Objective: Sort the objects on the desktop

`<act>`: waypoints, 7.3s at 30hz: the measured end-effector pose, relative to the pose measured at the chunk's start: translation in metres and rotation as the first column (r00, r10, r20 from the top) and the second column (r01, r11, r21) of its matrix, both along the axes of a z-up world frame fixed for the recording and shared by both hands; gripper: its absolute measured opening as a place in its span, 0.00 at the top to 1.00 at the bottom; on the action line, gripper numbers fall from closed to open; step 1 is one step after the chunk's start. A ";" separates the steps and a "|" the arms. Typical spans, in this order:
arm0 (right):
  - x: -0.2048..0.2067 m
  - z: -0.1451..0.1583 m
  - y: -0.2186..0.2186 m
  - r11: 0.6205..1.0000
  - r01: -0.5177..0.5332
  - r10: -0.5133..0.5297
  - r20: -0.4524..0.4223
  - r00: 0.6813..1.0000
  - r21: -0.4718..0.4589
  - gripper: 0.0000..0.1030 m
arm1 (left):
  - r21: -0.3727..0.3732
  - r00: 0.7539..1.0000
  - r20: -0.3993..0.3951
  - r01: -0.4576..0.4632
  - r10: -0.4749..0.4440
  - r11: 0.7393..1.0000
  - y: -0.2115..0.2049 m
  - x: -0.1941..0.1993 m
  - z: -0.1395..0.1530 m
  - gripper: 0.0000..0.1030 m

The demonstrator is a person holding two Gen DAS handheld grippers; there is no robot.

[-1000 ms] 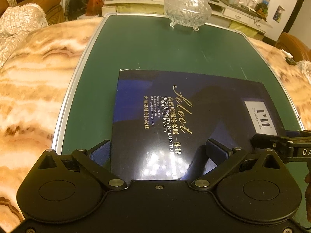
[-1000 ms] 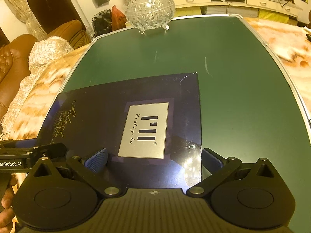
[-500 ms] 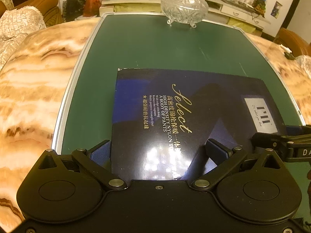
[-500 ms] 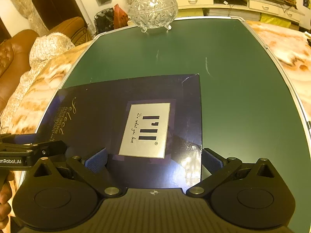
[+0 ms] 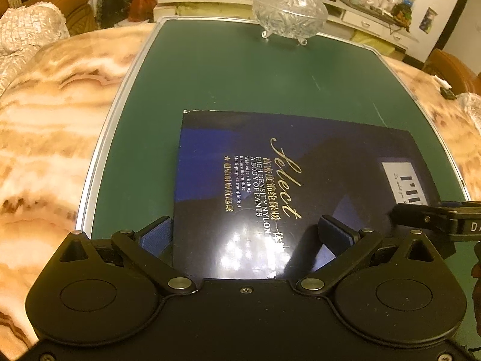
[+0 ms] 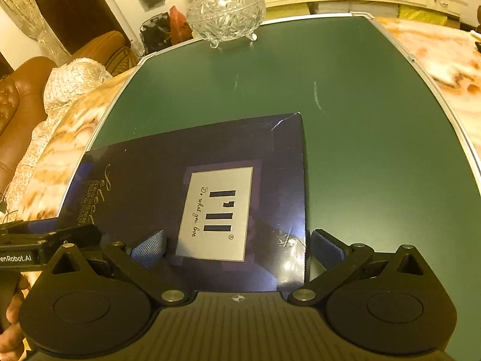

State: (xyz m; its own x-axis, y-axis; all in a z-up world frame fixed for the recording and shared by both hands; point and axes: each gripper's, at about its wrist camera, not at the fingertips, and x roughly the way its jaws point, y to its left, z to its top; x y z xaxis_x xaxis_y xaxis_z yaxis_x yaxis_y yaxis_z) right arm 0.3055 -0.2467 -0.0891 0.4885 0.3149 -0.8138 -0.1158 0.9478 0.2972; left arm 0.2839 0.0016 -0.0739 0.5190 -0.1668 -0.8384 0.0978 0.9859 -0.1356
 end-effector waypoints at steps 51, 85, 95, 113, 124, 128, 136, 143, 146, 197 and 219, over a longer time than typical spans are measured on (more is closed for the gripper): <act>-0.012 0.004 0.009 0.999 -0.013 0.014 0.016 1.000 -0.037 0.00 | 0.036 1.000 0.002 -0.016 0.016 0.999 -0.007 -0.011 0.004 0.00; -0.019 0.007 0.006 0.999 0.001 -0.001 0.015 1.000 -0.038 0.00 | 0.048 1.000 0.004 -0.003 0.003 0.999 -0.011 -0.016 0.010 0.00; -0.022 0.013 0.007 0.999 0.000 0.000 0.019 1.000 -0.044 0.00 | 0.037 1.000 -0.002 -0.010 0.010 0.999 -0.009 -0.018 0.013 0.00; -0.025 0.007 0.008 0.998 -0.018 0.019 0.016 1.000 -0.060 0.00 | 0.045 1.000 -0.010 -0.003 0.004 0.999 -0.009 -0.021 0.005 0.00; -0.025 0.007 0.009 0.998 -0.016 0.016 0.014 1.000 -0.064 0.00 | 0.045 1.000 -0.009 -0.006 0.006 0.999 -0.010 -0.020 0.006 0.00; -0.025 0.008 0.010 0.998 -0.017 0.018 0.015 1.000 -0.068 0.00 | 0.046 1.000 -0.008 -0.007 0.007 0.999 -0.010 -0.020 0.006 0.00; -0.026 0.010 0.009 0.998 -0.016 0.018 0.021 1.000 -0.066 0.00 | 0.042 1.000 -0.003 -0.007 0.007 0.999 -0.009 -0.021 0.007 0.00; -0.027 0.013 0.010 0.997 -0.016 0.019 0.027 0.999 -0.077 0.00 | 0.039 1.000 0.001 -0.006 0.006 0.999 -0.010 -0.022 0.009 0.00; -0.028 0.013 0.010 0.997 -0.017 0.019 0.027 0.999 -0.082 0.00 | 0.041 1.000 0.002 -0.004 0.003 0.999 -0.010 -0.024 0.009 0.00; -0.070 0.081 0.015 0.995 -0.024 0.032 0.094 0.995 -0.093 0.00 | 0.046 0.997 0.079 -0.009 0.005 0.999 -0.007 -0.069 0.072 0.00; -0.114 0.111 0.017 0.995 -0.024 0.035 0.114 0.993 -0.097 0.00 | 0.051 0.994 0.105 -0.012 0.007 0.999 -0.006 -0.113 0.100 0.00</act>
State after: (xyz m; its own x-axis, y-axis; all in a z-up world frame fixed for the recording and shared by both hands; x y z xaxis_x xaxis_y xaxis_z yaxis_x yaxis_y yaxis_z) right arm 0.1914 -0.2301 0.0216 0.5721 0.2547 -0.7796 -0.1725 0.9667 0.1892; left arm 0.1713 -0.0042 0.0258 0.6057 -0.1196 -0.7866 0.0995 0.9923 -0.0742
